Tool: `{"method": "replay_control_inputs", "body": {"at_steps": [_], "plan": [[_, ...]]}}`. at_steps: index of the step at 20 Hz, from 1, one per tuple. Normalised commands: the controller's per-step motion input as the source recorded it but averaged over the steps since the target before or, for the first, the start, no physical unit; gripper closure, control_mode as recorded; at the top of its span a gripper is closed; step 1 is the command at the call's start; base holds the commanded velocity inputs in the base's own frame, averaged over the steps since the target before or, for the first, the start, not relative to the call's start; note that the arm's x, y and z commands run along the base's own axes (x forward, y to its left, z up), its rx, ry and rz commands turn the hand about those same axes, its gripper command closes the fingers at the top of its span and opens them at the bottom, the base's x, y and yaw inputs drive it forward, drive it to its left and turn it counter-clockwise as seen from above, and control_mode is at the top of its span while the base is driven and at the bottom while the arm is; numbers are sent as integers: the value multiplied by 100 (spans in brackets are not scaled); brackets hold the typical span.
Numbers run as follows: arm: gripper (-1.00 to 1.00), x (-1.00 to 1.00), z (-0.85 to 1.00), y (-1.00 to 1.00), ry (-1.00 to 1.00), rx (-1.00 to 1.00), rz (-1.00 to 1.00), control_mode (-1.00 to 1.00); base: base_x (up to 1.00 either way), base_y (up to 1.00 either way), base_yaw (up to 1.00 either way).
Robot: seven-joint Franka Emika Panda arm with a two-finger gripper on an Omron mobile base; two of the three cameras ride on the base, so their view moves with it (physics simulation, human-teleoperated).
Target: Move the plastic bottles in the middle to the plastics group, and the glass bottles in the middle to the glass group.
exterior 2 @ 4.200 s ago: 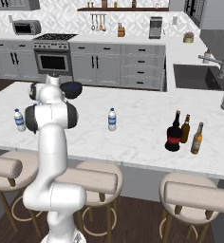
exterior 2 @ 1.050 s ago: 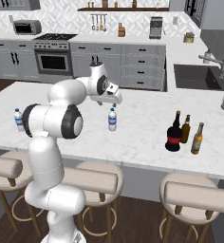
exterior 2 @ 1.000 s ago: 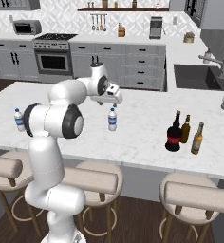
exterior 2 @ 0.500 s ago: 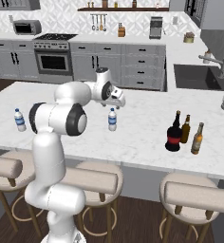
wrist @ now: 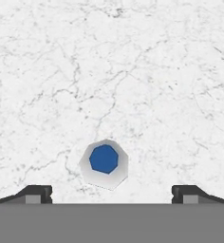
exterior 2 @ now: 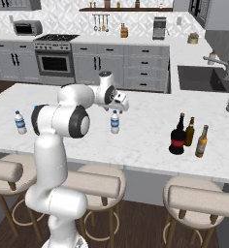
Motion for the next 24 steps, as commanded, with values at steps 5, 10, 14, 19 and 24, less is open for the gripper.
{"method": "replay_control_inputs", "body": {"at_steps": [5,10,14,19,24], "plan": [[-100,0,-12,0,0,0,1,-100,0,0,0],[-100,2,-15,0,0,0,0,-100,0,0,0],[-100,0,-15,0,0,0,1,-100,0,0,0],[-100,1,-13,0,0,0,1,-100,0,0,0],[-100,12,-7,0,0,0,0,-100,0,0,0]]}}
